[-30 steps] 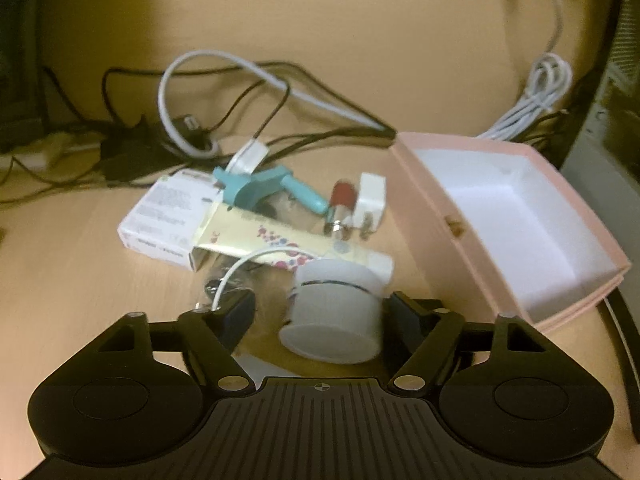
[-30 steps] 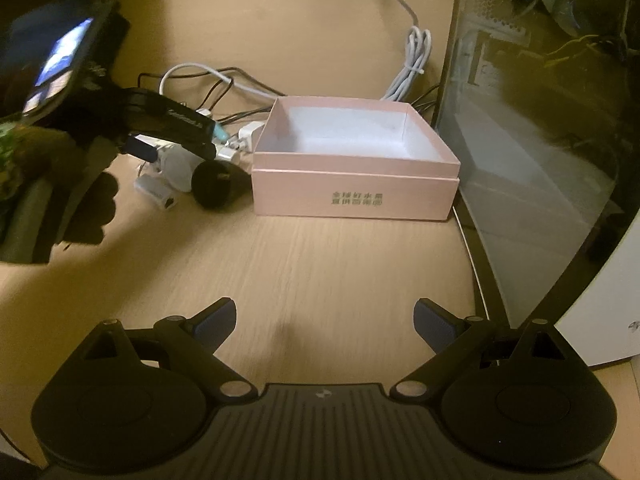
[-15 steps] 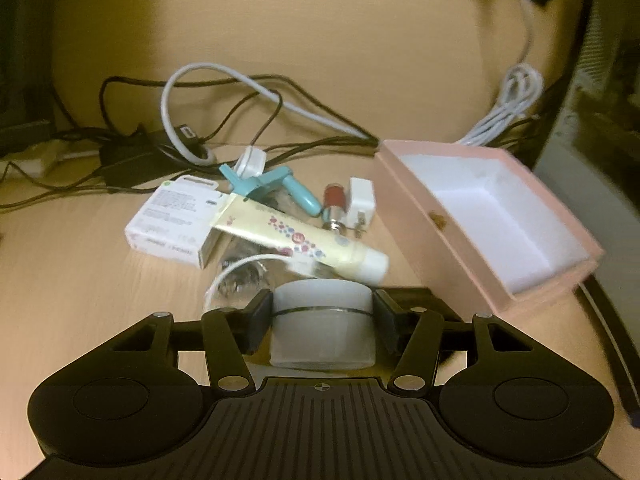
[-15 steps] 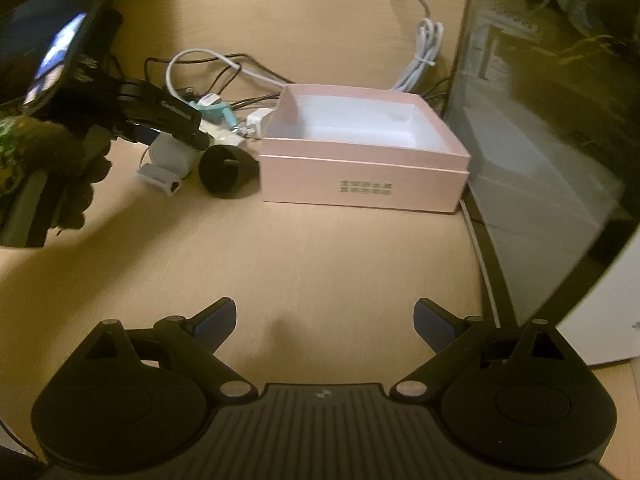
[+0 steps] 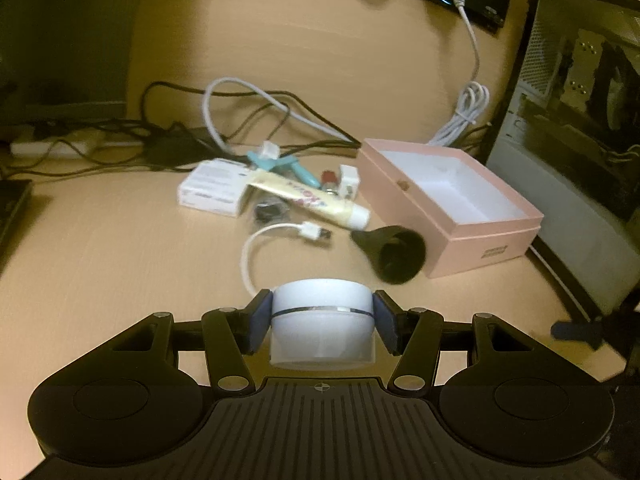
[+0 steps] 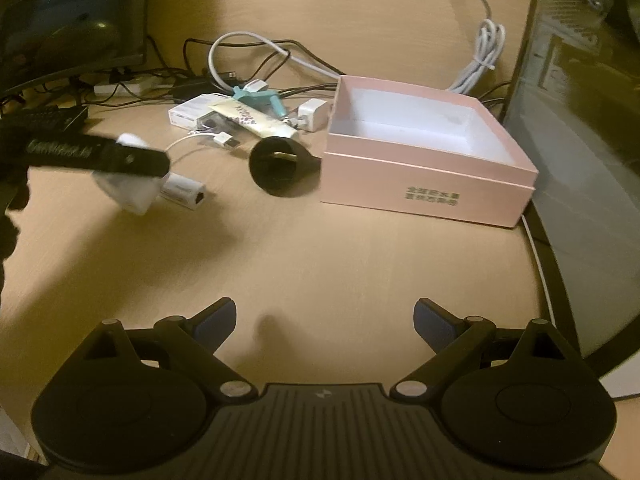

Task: Organize rigid objects
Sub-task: 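Lift the white container with the left gripper while the right gripper grasps the black round cup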

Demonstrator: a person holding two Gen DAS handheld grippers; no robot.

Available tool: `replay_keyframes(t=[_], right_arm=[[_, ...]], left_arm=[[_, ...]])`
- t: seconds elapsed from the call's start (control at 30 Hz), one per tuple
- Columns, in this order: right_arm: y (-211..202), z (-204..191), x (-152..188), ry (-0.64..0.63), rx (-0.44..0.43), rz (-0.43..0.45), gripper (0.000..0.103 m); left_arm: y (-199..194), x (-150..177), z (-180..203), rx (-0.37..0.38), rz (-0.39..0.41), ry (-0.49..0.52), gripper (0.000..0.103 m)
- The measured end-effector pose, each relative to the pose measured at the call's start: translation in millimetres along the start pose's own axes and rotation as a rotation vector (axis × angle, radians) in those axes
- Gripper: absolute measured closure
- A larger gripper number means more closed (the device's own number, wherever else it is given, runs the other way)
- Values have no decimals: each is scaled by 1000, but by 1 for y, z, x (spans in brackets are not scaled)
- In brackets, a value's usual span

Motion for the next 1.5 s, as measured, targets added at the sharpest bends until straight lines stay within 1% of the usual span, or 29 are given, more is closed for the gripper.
replay_keyframes(t=[0.1, 0.17, 0.2, 0.27, 0.37, 0.43, 0.5, 0.57, 0.67, 0.77, 0.8, 0.87, 0.9, 0.93, 0.97, 1.03, 1.13, 1.27, 1.3, 1.33, 1.37, 1.4, 1.43, 1.5], right_arm=[[3, -9, -4, -14, -8, 7, 7], [5, -17, -7, -28, -8, 13, 7], [6, -20, -9, -32, -7, 17, 7], [7, -28, -12, -36, -3, 27, 7], [10, -37, -22, -24, 11, 58, 7], [12, -40, -33, 17, 22, 81, 7], [19, -42, -47, 68, 32, 105, 7], [32, -45, -62, 102, 48, 123, 7], [57, -45, -81, 151, 102, 139, 8], [85, -43, -92, 194, 173, 111, 10], [92, -45, -94, 199, 187, 105, 13], [104, -48, -95, 190, 197, 81, 22], [109, -48, -94, 186, 205, 64, 35], [112, -49, -91, 182, 201, 44, 54], [114, -49, -87, 179, 183, 14, 55], [112, -48, -80, 179, 159, -7, 55], [95, -50, -64, 151, 129, -19, 55], [70, -53, -45, 103, 87, 4, 55], [66, -54, -44, 88, 79, 18, 48], [63, -54, -45, 78, 84, 31, 35], [62, -53, -48, 76, 97, 47, 30], [62, -53, -52, 77, 111, 67, 26], [64, -52, -56, 76, 119, 76, 26], [74, -51, -60, 73, 125, 65, 26]], left_arm=[[-5, 5, -12, -40, 22, 8, 43], [-9, 7, -20, -82, 42, 44, 43], [-10, 8, -25, -100, 44, 61, 43], [-12, 11, -37, -105, 23, 62, 43], [-20, 20, -50, -80, 1, 68, 43], [-27, 23, -54, -59, -5, 91, 43], [-30, 28, -59, -33, -29, 108, 43], [-33, 31, -61, -7, -33, 121, 43], [-36, 32, -66, 19, -47, 123, 43], [-37, 33, -70, 42, -54, 103, 43], [-38, 33, -71, 48, -58, 99, 43], [-38, 33, -72, 56, -73, 84, 43], [-38, 33, -72, 60, -83, 72, 43], [-38, 32, -73, 64, -94, 57, 43], [-37, 31, -74, 68, -106, 41, 43], [-37, 29, -75, 74, -124, 19, 43], [-34, 27, -74, 74, -141, 6, 43], [-33, 28, -68, 63, -129, 26, 43], [-33, 29, -66, 61, -126, 31, 43], [-34, 30, -64, 58, -123, 34, 43], [-35, 31, -62, 54, -119, 33, 43], [-36, 32, -61, 55, -116, 29, 43], [-36, 32, -60, 58, -114, 27, 43], [-37, 33, -57, 66, -116, 31, 43]])
Point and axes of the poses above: each gripper's, at about its wrist camera, not at the fingertips, and y roughly the way its jaws point, z to its right, x to its underside, the point moved 7 cm from there along y, roughly the way its jaws point, and after that the axes turned 6 degrees about x, right-handed, at the moved point
